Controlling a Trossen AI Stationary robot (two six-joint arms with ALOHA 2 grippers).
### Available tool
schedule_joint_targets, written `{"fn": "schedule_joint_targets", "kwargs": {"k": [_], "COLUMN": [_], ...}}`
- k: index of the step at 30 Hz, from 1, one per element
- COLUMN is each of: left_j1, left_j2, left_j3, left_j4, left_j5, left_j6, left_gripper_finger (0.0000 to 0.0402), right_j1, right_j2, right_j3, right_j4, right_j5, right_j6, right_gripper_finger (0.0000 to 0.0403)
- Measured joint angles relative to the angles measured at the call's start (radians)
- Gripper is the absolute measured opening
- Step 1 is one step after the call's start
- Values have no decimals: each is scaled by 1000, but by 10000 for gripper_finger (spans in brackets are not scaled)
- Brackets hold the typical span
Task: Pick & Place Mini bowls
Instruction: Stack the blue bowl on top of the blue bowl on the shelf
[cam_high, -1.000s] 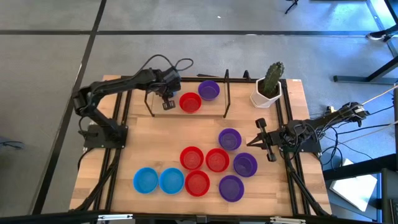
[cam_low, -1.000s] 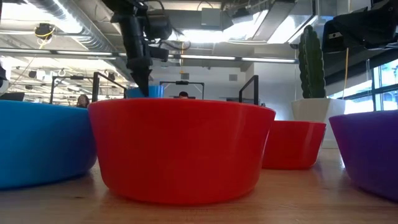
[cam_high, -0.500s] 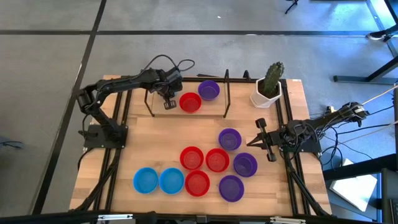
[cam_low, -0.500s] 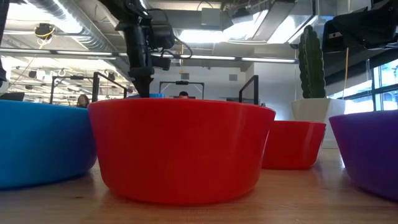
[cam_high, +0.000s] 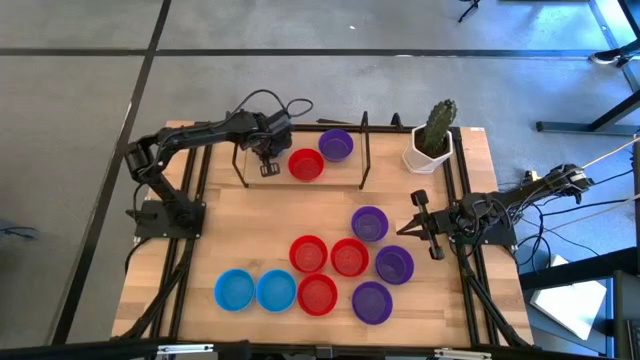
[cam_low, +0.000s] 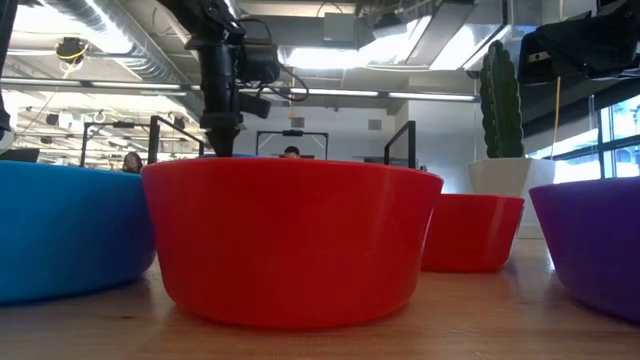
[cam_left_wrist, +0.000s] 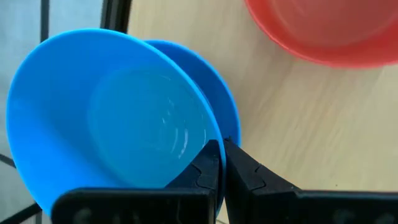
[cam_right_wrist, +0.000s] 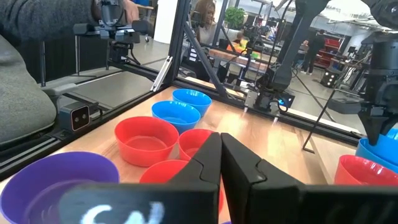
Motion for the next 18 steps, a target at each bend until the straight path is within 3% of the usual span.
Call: {"fn": "schedule_joint_targets", "kwargs": {"k": [18], "left_j1": [-6], "left_j2": [0], "left_j3": [0], "left_j4": [-5], "left_j5": [79], "left_j6": [1], "left_gripper_finger": [16], "right_j1": [0], "right_j2": [0], "right_j3": [0], "right_j4": [0], "right_j5": [0], "right_j6": [0], "right_gripper_finger": [10]}}
